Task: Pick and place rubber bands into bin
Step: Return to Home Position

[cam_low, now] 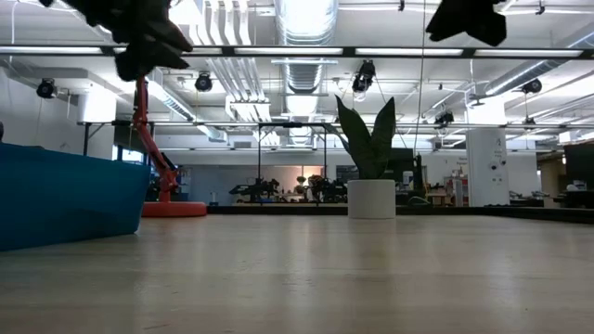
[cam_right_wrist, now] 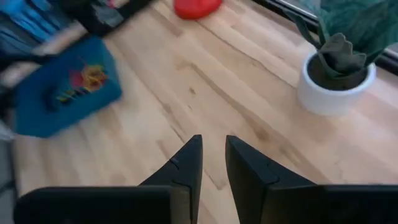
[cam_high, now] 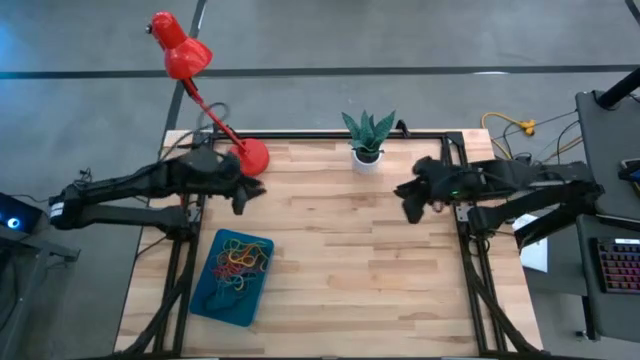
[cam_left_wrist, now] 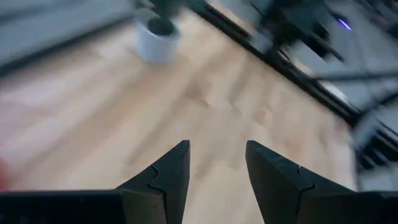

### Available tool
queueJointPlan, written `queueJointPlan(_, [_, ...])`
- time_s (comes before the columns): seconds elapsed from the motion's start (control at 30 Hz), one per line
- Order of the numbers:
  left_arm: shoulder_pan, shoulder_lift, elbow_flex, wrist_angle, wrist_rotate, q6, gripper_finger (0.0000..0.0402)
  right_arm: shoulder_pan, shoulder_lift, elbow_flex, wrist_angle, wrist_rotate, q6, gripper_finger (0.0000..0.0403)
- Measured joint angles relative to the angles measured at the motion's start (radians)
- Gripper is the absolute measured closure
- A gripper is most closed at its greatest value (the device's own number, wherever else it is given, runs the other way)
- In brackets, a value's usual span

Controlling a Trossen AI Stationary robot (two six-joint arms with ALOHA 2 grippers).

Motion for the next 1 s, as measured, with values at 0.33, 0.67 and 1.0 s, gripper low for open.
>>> queueJointPlan(0.33, [-0.003,-0.037,-0.024,0.316,0.280,0.224,0.0260,0.033,-0.385,-0.351,0.462,-0.133,-0.296,0.0342])
queueJointPlan(0.67, [-0.005,-0.238,-0.324,0.635,0.252,0.233,0.0260,0.036,-0.651,-0.640,0.642,-0.153,-0.324,0.0342])
queueJointPlan(1.0, [-0.005,-0.443,-0.601,0.644,0.253,0.183,0.0260,0.036,-0.759,-0.749,0.517,-0.142,-0.260,0.0342])
